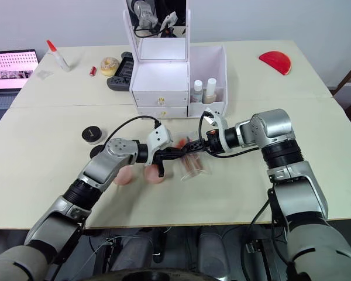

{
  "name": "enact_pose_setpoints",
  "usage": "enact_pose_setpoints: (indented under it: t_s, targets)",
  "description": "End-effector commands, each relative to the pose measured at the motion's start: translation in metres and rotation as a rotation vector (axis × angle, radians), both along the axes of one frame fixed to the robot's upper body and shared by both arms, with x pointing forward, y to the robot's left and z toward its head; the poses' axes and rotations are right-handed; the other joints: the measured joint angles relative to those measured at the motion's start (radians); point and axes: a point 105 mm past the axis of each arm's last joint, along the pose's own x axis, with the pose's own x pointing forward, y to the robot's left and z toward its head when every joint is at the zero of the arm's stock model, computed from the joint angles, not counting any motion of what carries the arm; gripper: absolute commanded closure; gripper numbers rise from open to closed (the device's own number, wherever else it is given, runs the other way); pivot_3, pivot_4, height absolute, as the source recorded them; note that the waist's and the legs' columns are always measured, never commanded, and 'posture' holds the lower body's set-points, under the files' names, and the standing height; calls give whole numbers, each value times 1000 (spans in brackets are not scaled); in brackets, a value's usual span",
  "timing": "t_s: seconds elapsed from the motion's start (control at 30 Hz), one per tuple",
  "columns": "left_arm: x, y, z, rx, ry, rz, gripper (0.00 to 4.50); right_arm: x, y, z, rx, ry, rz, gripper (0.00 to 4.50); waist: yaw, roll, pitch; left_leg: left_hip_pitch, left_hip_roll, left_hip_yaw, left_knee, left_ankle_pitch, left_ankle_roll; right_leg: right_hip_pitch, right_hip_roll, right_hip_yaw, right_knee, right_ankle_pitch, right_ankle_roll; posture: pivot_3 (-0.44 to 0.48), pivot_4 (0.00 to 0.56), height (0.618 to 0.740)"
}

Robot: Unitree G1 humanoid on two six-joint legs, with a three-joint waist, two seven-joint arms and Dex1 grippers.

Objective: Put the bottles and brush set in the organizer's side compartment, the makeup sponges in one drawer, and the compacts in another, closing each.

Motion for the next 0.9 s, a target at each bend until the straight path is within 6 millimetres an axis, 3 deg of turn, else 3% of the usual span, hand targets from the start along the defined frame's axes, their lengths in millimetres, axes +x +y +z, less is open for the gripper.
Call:
enact_pose_setpoints:
  t_s: [0.03,0.17,0.37,0.7,0.8,0.9]
  targets:
    - [-1,-1,2,8,-16,-22,4480,2,5,-2,5,10,4,0,-1,0,0,0,0,0,0,0,0,0,0,0,0,0,0,0,150,738]
    - [-2,2,-2,30,-23,-28,4500,4,2,-2,7,10,-10,1274,0,0,0,0,0,0,0,0,0,0,0,0,0,0,0,0,150,738]
    - [-4,2,0,23,-25,-31,4500,7,0,0,15,9,-22,4408,0,0,0,0,0,0,0,0,0,0,0,0,0,0,0,0,150,738]
    - [-5,8,15,-29,-22,-39,4500,10,1,8,56,3,-36,4468,-1,0,0,0,0,0,0,0,0,0,0,0,0,0,0,0,150,738]
    - [-9,13,40,-133,-13,-47,3690,11,-2,17,94,-17,-46,4500,-1,0,0,0,0,0,-1,0,0,-1,0,0,0,0,0,0,150,738]
    - [-26,30,69,-220,27,-81,2226,11,-5,33,127,-66,-50,4500,-5,0,0,-1,0,-1,-1,0,0,-1,0,0,0,0,0,0,150,738]
